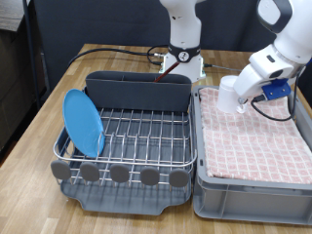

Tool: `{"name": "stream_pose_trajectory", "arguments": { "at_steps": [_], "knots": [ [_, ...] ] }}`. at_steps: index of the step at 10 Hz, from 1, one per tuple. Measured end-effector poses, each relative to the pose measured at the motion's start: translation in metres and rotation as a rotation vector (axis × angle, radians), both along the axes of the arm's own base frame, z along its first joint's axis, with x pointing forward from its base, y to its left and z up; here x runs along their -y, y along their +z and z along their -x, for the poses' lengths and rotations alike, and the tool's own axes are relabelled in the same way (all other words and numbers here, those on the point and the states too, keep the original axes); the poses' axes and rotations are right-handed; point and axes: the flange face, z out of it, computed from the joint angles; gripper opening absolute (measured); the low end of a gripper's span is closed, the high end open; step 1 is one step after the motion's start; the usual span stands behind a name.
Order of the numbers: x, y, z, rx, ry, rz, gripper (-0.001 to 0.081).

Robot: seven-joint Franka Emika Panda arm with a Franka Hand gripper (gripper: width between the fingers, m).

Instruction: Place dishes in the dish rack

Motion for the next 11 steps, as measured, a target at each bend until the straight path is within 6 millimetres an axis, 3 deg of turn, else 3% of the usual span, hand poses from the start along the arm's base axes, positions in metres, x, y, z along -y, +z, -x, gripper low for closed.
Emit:
{"name": "stream_pose_trajectory", "arguments": {
  "at_steps": [9,10,11],
  "knots": [
    [0.017,-0.011,0.003,-0.03,-0.037,-0.037,0.0802],
    [0.018,-0.012,0.004,-0.033,-0.041,-0.037,0.0725],
    [0.019,-0.014,0.005,-0.037,-0.046,-0.038,0.0725]
  ]
}}
